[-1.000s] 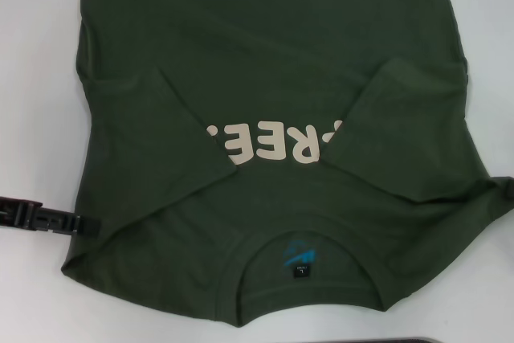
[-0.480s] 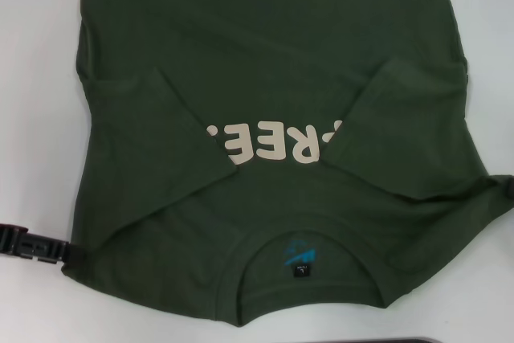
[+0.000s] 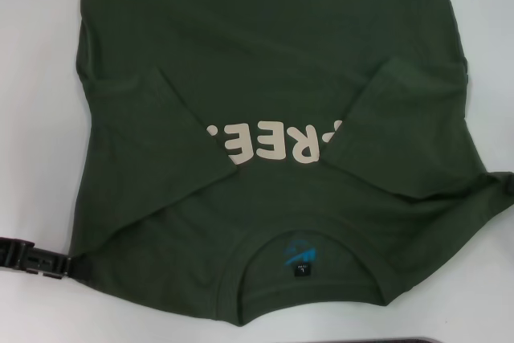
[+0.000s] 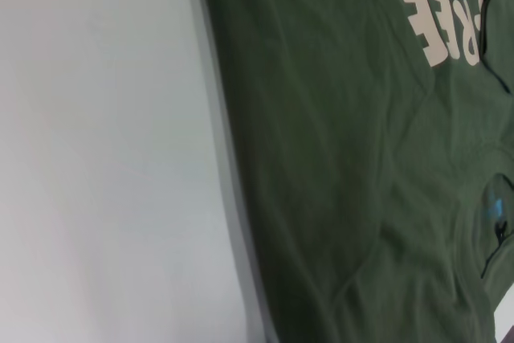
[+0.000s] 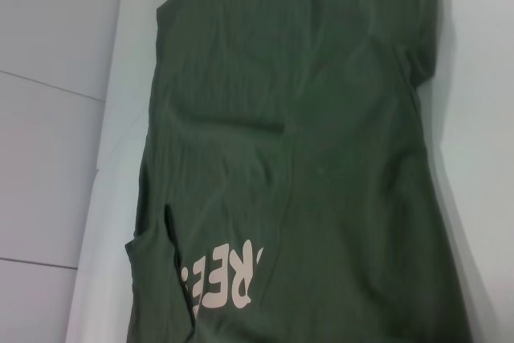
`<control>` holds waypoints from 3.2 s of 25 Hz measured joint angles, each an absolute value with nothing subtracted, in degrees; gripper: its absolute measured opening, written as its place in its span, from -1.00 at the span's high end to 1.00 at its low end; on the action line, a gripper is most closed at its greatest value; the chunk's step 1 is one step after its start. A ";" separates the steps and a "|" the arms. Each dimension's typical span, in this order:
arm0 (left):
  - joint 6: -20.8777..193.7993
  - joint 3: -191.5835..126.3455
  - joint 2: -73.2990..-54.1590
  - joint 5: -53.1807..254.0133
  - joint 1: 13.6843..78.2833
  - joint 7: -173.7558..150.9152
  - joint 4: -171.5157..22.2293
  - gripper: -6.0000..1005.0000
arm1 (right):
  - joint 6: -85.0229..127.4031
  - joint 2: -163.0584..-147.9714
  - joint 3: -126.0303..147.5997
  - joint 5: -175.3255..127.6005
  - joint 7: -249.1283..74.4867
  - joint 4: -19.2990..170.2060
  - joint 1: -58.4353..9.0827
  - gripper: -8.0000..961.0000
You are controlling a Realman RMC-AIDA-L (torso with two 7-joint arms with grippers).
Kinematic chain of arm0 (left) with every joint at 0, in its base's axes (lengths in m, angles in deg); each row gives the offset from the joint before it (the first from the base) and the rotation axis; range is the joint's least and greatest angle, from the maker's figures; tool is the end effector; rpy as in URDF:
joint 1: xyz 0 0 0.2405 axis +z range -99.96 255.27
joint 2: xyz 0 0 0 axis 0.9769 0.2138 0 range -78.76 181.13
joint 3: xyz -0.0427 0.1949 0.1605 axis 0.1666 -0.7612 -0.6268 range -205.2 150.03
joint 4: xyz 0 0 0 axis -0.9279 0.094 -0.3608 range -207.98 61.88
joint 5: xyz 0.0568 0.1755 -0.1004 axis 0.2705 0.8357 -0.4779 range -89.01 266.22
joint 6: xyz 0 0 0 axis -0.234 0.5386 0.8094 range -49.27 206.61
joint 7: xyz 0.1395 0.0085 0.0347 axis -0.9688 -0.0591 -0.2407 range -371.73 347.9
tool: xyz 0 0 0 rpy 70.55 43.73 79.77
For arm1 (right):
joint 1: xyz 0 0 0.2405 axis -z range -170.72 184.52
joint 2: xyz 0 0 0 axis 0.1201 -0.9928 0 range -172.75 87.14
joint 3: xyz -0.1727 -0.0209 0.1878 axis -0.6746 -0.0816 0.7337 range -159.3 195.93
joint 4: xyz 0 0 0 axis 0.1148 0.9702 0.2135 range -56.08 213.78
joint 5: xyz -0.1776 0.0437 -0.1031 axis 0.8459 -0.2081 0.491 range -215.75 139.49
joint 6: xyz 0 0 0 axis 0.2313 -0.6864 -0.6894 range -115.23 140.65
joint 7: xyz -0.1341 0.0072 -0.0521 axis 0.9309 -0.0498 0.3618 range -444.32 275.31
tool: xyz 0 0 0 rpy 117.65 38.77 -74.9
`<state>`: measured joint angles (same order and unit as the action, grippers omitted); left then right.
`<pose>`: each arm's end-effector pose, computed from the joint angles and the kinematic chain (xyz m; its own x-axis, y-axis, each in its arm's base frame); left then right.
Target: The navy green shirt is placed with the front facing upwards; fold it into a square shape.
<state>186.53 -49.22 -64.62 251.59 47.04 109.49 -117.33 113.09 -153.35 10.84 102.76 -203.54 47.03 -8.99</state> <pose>-0.3404 0.2541 0.0425 0.2383 0.9691 -0.0636 0.9711 -0.2386 0.0023 0.3965 0.2054 0.0679 -0.1026 -0.8751 -0.4730 -0.9757 -0.0039 0.2190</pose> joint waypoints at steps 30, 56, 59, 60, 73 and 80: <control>180.32 -50.16 -64.85 251.04 44.67 111.78 -114.61 -0.16 | 113.46 -153.62 10.84 102.44 -203.50 47.03 -8.92 0.83; 180.51 -51.58 -63.92 251.64 42.60 112.57 -115.72 0.85 | 113.22 -155.10 13.26 101.87 -201.38 47.03 -5.02 0.83; 181.19 -51.58 -63.51 251.89 42.14 112.50 -115.75 0.85 | 113.81 -155.52 14.21 101.86 -200.15 47.03 -3.70 0.83; 181.74 -51.76 -63.32 252.01 41.97 112.46 -115.76 0.85 | 114.04 -155.60 14.65 101.86 -199.73 47.03 -3.30 0.83; 182.70 -54.60 -63.24 252.18 41.83 112.77 -116.39 0.84 | 115.01 -156.17 16.29 101.92 -198.08 47.03 -2.40 0.83; 181.83 -54.45 -63.22 252.16 41.61 114.11 -116.65 0.84 | 115.13 -155.77 16.29 101.91 -198.27 47.03 -3.01 0.83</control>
<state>181.83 -54.45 -63.22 252.16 41.61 114.11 -116.65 115.13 -155.77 16.29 101.91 -198.27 47.03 -3.01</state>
